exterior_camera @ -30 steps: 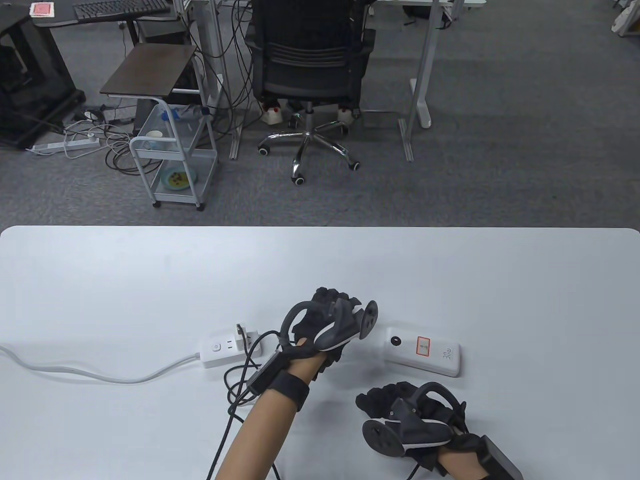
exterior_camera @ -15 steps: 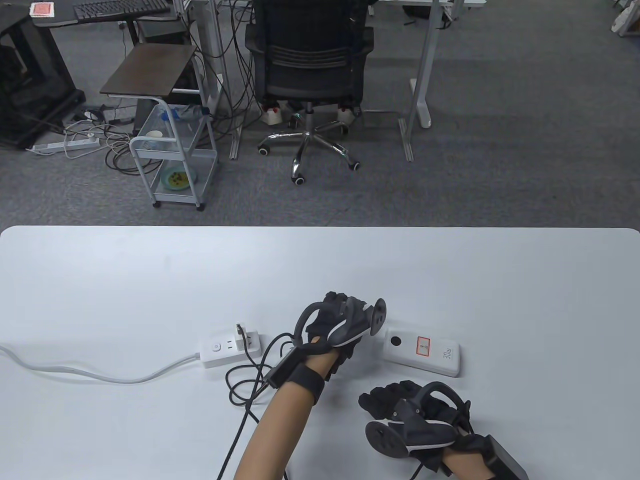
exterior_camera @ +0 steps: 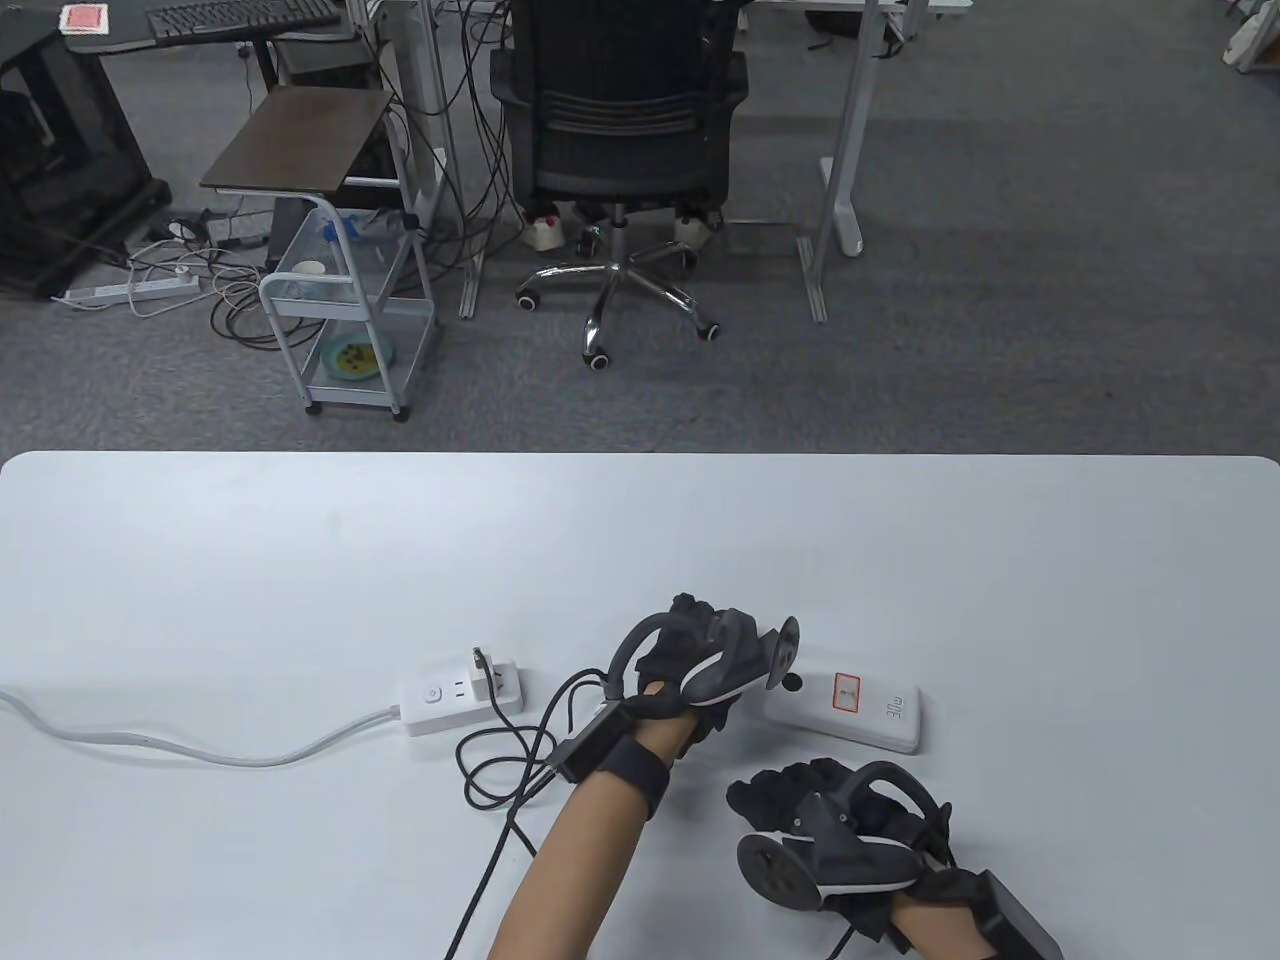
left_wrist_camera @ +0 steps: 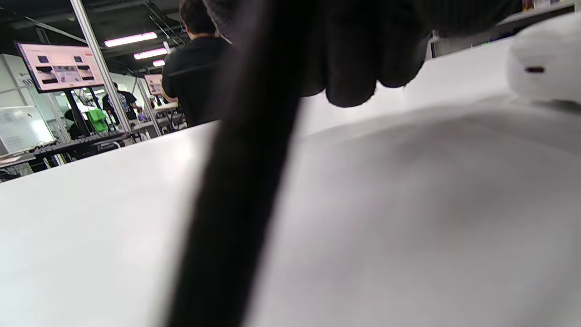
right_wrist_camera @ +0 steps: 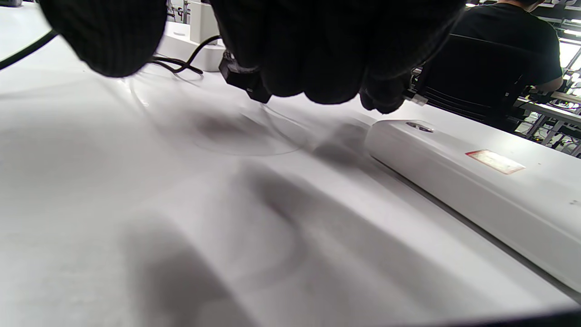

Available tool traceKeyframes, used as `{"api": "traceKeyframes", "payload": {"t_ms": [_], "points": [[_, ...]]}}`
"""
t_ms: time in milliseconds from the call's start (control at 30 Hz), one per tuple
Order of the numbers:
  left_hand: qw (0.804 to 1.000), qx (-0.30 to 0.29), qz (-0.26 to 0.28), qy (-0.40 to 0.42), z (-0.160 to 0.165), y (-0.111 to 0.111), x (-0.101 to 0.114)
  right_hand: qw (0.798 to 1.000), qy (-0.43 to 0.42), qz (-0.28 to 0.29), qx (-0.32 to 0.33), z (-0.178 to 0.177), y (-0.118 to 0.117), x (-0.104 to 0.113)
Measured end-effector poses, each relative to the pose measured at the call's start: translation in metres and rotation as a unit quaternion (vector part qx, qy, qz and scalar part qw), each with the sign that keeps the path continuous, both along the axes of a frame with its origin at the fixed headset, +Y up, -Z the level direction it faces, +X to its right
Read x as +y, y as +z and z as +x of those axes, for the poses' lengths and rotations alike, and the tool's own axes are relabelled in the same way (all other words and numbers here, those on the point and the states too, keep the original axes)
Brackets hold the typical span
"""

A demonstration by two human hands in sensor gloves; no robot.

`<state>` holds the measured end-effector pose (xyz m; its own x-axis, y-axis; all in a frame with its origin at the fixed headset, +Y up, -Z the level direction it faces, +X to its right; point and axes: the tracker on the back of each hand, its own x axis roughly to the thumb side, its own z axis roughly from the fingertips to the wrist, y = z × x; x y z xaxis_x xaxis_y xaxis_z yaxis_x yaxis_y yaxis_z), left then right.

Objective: Unplug the charger and disconnect the battery pack

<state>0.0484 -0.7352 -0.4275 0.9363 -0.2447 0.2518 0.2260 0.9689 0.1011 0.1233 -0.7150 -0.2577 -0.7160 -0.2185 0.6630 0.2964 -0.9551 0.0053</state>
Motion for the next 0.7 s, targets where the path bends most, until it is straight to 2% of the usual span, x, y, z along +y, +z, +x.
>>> {"api": "traceKeyframes", "payload": {"t_ms": [100, 233, 367, 467, 533, 700], "points": [[0.999, 0.02, -0.029, 0.01, -0.001, -0.005, 0.001, 1.0, 0.0, -0.002, -0.005, 0.002, -0.001, 0.0], [0.999, 0.032, -0.031, 0.023, -0.001, -0.009, 0.005, 1.0, -0.009, -0.006, -0.016, 0.007, -0.005, 0.002], [0.995, 0.035, -0.083, 0.039, 0.003, -0.008, 0.005, 1.0, -0.01, -0.004, -0.026, 0.011, -0.007, 0.004], [0.997, 0.028, -0.053, 0.046, 0.006, -0.003, 0.012, 0.999, -0.013, -0.011, -0.029, 0.012, -0.008, 0.005], [0.997, 0.024, -0.064, 0.045, 0.006, -0.001, 0.016, 0.999, -0.01, -0.003, -0.031, 0.014, -0.009, 0.005], [0.999, 0.004, -0.033, 0.04, -0.001, 0.012, 0.03, 0.998, -0.026, -0.01, -0.048, 0.023, -0.015, 0.006]]}}
